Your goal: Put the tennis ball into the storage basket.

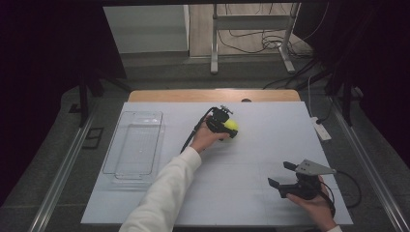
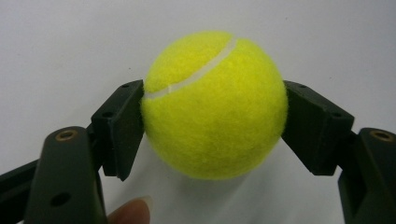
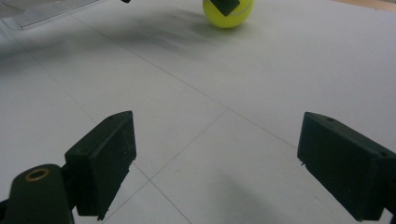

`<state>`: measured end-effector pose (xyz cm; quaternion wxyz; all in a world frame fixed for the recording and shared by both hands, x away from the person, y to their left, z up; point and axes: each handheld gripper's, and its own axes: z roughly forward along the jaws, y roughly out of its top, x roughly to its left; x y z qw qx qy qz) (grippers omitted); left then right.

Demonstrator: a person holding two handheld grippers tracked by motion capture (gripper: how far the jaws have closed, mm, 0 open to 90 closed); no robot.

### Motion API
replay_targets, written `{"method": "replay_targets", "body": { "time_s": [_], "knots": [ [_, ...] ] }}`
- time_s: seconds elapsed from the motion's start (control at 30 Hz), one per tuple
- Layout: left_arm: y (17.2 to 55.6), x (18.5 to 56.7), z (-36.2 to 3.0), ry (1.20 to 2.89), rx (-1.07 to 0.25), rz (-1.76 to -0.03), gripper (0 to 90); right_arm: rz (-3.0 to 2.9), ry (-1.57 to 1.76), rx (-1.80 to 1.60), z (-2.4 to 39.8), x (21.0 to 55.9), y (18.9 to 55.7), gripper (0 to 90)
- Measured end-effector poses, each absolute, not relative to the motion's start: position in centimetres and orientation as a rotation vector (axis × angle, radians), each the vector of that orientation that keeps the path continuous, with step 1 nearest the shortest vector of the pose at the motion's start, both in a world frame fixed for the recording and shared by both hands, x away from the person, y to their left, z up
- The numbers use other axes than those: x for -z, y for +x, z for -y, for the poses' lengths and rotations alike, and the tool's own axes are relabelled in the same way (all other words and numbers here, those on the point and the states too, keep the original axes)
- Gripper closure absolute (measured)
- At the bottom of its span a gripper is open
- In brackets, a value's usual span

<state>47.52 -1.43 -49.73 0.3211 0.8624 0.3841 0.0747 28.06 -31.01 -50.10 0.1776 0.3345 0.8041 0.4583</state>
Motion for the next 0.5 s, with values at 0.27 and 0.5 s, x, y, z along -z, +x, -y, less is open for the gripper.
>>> {"method": "replay_targets", "body": {
  "time_s": [0.27, 0.5],
  "knots": [
    [46.7, 48.4, 1.0, 2.249, -0.193, -0.973, 28.0, -2.273, 0.953, -1.306, 31.1, 50.1, 28.1, 12.1],
    [45.6, 46.9, 0.5, 2.248, -0.220, -0.931, 28.0, -2.270, 0.964, -1.316, 31.2, 50.2, 28.1, 12.0]
  ]
}}
